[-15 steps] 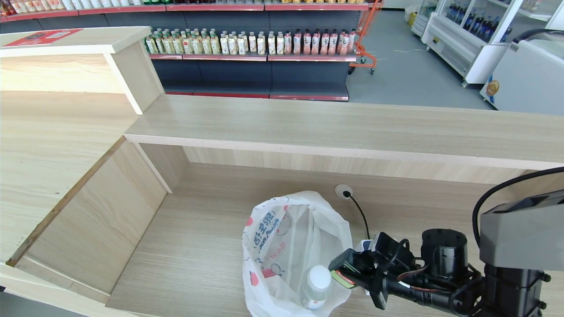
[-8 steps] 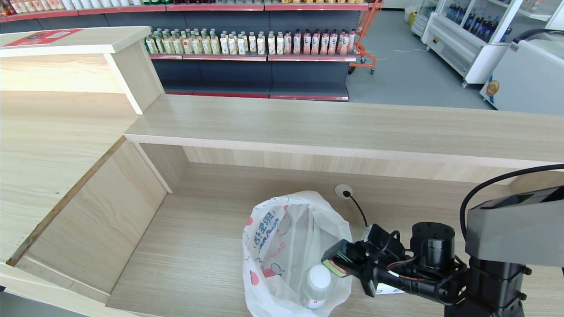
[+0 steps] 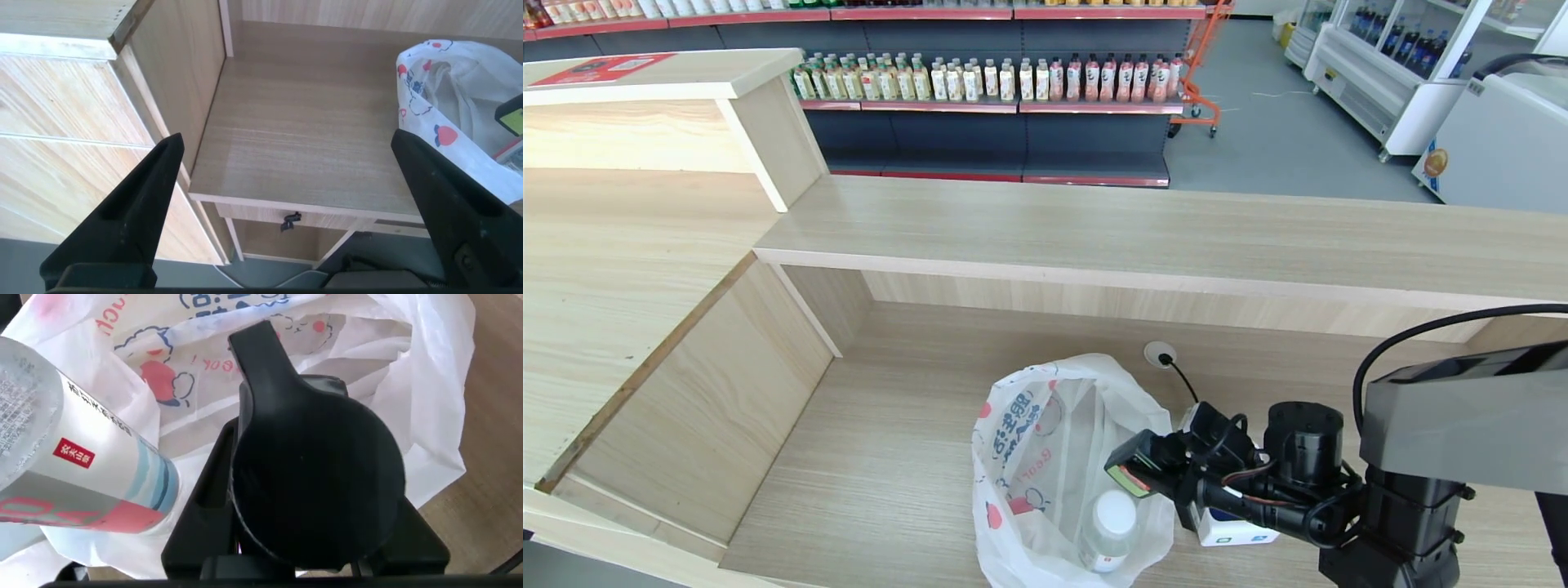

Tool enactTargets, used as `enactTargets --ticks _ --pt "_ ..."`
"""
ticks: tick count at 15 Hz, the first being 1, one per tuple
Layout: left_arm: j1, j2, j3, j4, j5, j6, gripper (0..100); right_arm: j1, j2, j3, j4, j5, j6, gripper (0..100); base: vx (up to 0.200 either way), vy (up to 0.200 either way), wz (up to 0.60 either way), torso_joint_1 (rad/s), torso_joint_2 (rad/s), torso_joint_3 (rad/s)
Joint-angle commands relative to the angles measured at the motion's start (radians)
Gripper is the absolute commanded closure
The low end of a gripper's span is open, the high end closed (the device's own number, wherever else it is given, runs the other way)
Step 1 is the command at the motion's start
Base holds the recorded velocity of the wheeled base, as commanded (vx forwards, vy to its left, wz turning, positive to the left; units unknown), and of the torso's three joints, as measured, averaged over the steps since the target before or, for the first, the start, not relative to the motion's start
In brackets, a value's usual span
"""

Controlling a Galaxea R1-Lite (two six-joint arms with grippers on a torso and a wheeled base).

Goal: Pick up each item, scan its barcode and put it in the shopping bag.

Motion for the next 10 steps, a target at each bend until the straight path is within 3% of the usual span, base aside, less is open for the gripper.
enactTargets --ticks 1,4,6,10 --pt "0.0 0.002 0.0 0.0 0.0 0.0 0 0.0 0.007 -0.003 -0.001 0.001 -0.001 100 0.0 0.0 0.0 0.0 0.0 0.0" --pt "0.0 0.002 0.0 0.0 0.0 0.0 0 0.0 0.007 -0.01 -0.001 0.001 -0.004 100 0.0 0.0 0.0 0.0 0.0 0.0" --pt "0.0 0.002 0.0 0.0 0.0 0.0 0 -0.003 0.005 -0.106 -0.001 -0.003 0.006 100 0.0 0.0 0.0 0.0 0.0 0.0" --pt "0.0 0.002 0.0 0.0 0.0 0.0 0 -0.003 0.01 -0.166 -0.001 -0.004 0.131 100 0.0 0.0 0.0 0.0 0.0 0.0"
